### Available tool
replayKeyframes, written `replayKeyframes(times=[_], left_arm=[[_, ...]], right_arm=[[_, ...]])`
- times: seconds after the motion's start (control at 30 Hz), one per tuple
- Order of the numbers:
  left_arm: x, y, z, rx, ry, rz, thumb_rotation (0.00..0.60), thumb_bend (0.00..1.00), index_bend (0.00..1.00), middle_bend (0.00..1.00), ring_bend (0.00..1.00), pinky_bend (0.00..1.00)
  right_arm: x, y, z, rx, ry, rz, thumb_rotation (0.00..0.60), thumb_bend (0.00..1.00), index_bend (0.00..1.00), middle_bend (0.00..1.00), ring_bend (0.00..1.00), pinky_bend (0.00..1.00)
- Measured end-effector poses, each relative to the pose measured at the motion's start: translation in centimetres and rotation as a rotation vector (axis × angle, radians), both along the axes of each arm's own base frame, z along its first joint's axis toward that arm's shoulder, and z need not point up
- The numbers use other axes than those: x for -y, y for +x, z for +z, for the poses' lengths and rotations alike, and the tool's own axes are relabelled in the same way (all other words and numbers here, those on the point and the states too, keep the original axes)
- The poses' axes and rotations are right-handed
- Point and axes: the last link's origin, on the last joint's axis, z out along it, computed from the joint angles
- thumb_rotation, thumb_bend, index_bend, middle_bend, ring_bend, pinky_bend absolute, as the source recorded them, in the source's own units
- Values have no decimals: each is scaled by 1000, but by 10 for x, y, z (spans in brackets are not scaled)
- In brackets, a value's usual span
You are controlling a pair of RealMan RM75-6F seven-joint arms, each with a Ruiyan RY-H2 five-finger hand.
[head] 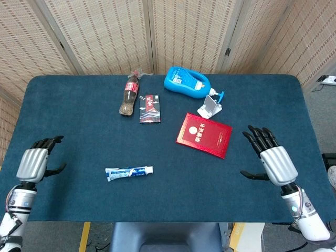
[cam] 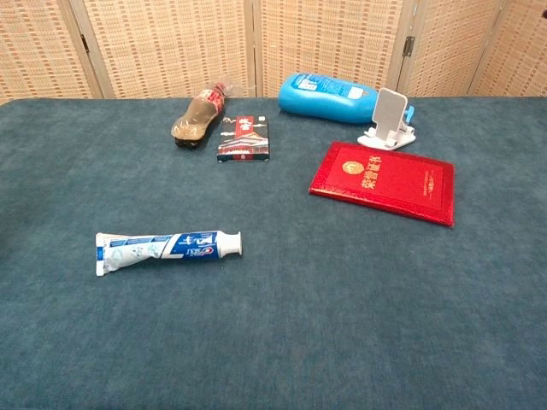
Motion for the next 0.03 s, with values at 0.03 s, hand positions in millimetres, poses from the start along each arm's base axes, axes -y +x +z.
replayKeyframes(times=[0.03], left_arm=[[8, -4, 4, -2, 18, 7, 600, 286, 226, 321, 265, 262]], right_arm=[[-5, -6, 3, 1, -16, -14, 487, 0, 0, 0, 0, 0]])
